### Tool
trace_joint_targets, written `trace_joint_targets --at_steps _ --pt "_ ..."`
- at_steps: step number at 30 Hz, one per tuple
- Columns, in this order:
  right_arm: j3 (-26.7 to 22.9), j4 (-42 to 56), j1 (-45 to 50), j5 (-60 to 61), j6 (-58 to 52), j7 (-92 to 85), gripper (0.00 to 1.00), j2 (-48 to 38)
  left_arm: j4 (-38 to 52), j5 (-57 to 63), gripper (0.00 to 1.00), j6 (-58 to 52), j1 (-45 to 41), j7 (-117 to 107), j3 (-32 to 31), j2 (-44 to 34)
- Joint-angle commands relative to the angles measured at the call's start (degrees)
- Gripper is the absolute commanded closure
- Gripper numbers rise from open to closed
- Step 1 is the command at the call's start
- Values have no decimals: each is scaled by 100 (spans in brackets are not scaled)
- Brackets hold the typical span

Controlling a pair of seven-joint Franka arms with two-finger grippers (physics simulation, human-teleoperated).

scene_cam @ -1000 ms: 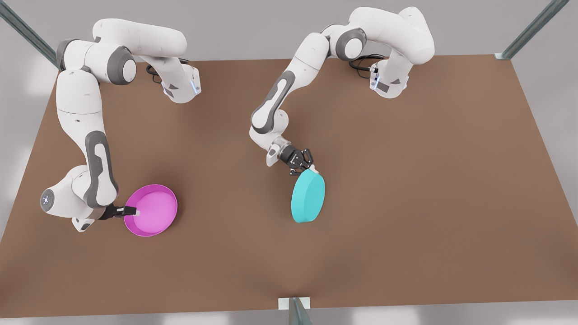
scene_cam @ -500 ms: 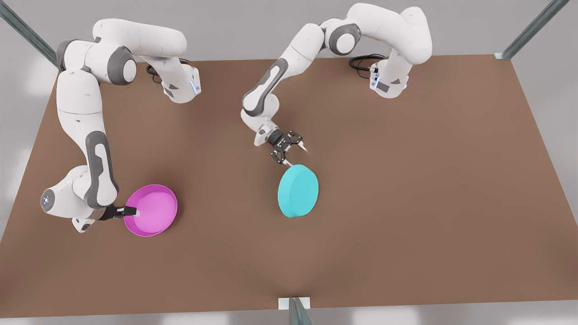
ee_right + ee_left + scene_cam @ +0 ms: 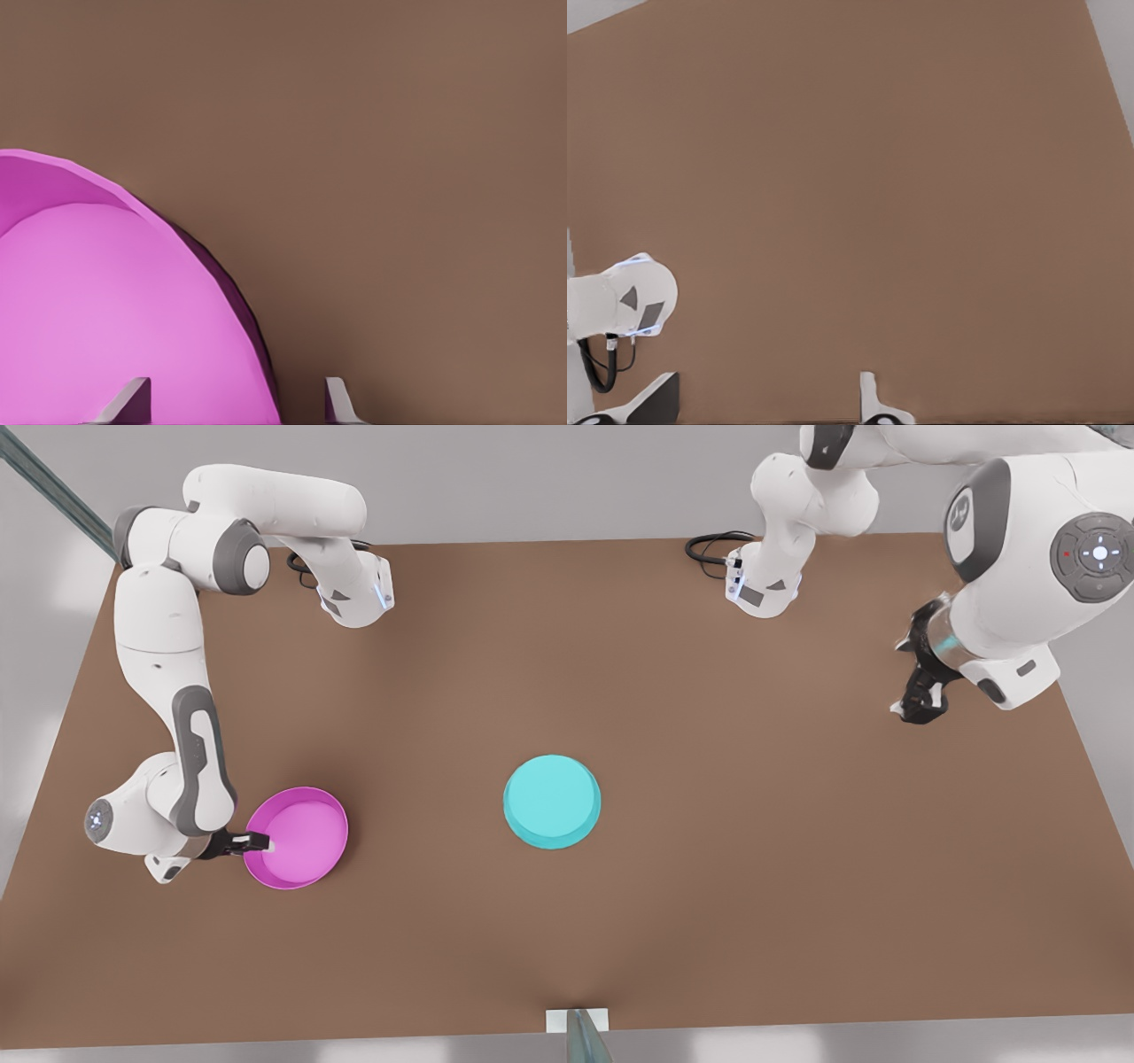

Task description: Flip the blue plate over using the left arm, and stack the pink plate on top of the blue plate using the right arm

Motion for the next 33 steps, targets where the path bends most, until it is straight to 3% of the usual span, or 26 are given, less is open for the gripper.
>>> trace_joint_targets --at_steps 1,2,3,4,5,6,8,12,19,23,27,33 --pt "0 3 -3 4 61 -51 27 -1 4 237 0 122 1849 6703 -2195 21" --pt "0 3 5 4 61 -51 35 -9 -1266 871 0 1295 1896 7404 -2323 -478" --pt "0 3 5 4 61 -51 41 -1 -1912 811 0 2100 1896 7389 -2314 -682" --pt "0 3 5 4 52 -51 49 -1 -1799 319 0 2092 1870 6731 -2157 -446" --pt "0 3 5 4 52 -51 52 -1 -1561 275 0 1706 1720 6782 -1875 -383" --pt "0 3 5 4 52 -51 53 -9 -1902 222 0 1652 1729 7361 -1620 -664" --pt "8 3 14 -5 52 -51 62 -9 -2000 205 0 1670 1773 7486 -1919 -463" --pt "9 11 58 4 43 -148 79 -9 -1956 -103 0 1687 1843 7556 -1919 -348" --pt "281 73 49 417 -642 -121 79 -484 -1825 -15 0 1599 1712 7609 -1901 -340" --pt "1001 407 137 610 -642 54 79 -581 -1350 -50 0 1213 1711 7653 -1910 -50" --pt "1766 574 910 654 -651 1372 79 -572 -1350 -50 0 1222 1711 7662 -1901 -41" --pt "1793 609 2044 1032 -405 2102 79 -405 -1341 -59 0 1213 1711 7635 -1910 -58"
